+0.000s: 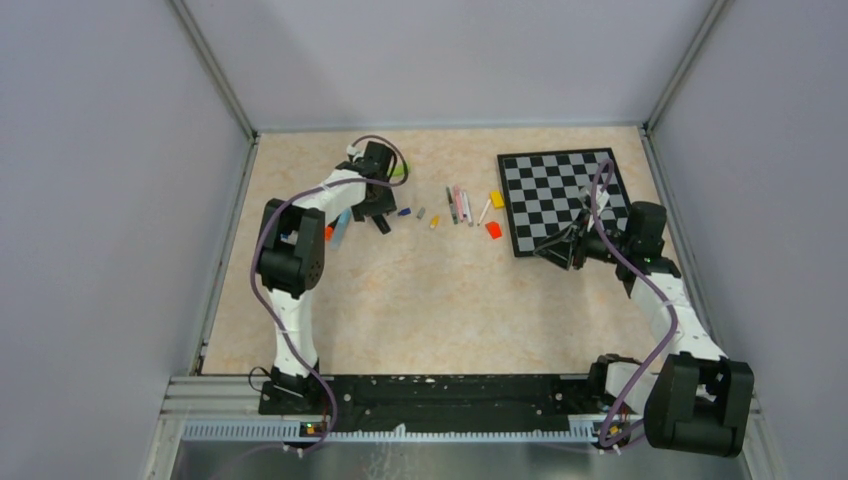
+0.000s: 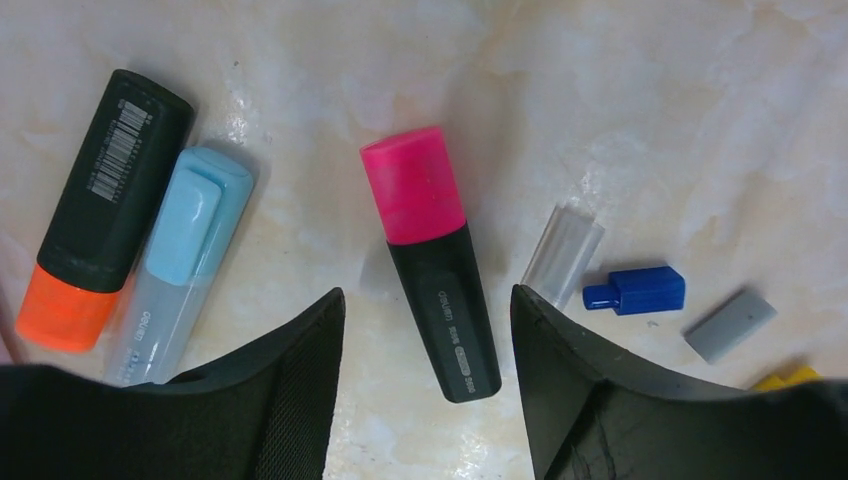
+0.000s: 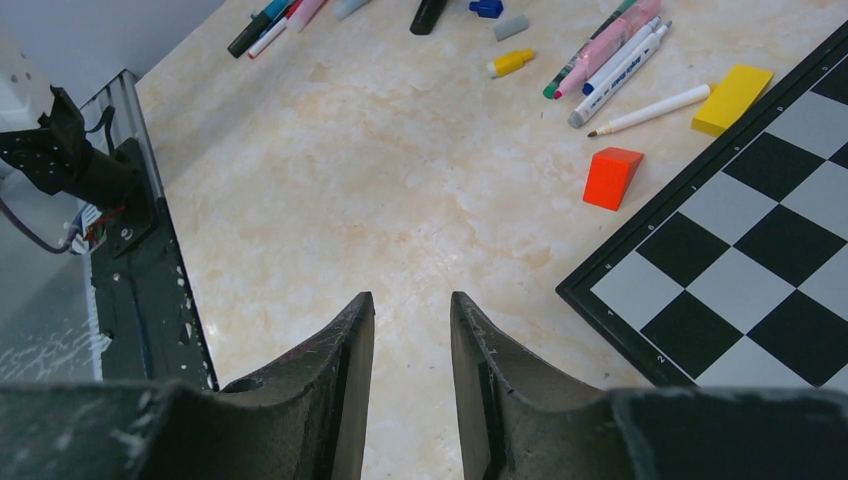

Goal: Open the pen caps
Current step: Pick up the pen from the center of the board.

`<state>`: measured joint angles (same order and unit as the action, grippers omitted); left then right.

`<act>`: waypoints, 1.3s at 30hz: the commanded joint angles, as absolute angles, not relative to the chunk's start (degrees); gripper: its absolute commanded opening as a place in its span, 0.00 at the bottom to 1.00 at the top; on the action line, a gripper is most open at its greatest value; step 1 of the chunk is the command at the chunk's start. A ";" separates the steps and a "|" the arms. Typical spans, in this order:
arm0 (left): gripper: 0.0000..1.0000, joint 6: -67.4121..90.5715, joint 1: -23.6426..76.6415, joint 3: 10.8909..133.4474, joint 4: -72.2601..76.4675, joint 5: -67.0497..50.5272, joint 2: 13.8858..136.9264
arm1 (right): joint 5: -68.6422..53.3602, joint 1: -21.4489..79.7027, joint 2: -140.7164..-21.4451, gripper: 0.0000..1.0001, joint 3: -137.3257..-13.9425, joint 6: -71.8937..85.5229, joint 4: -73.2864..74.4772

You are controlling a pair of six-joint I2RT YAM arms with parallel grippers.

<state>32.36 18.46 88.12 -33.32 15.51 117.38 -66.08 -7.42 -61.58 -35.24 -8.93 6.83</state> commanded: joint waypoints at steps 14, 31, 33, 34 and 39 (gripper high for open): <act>0.39 34.24 18.19 91.27 -38.11 16.45 122.17 | -67.33 -8.26 -61.48 0.33 -35.50 -10.94 5.66; 0.00 24.44 18.10 75.17 -27.32 8.14 96.79 | -70.22 -8.35 -60.29 0.36 -36.48 -15.68 10.90; 0.00 21.96 18.11 67.31 -21.41 -1.90 89.57 | -71.39 -8.31 -60.34 0.39 -37.57 -19.18 14.57; 0.00 20.73 18.11 63.36 -17.87 -7.53 86.05 | -72.08 -8.28 -60.42 0.41 -38.31 -21.68 16.79; 0.00 26.86 18.35 47.44 1.29 -30.46 70.70 | -73.07 -6.10 -63.40 0.59 -47.20 -37.54 37.44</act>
<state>23.81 18.04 56.88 -17.43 -8.38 79.07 -69.95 -7.60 -61.78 -38.13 -22.04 21.32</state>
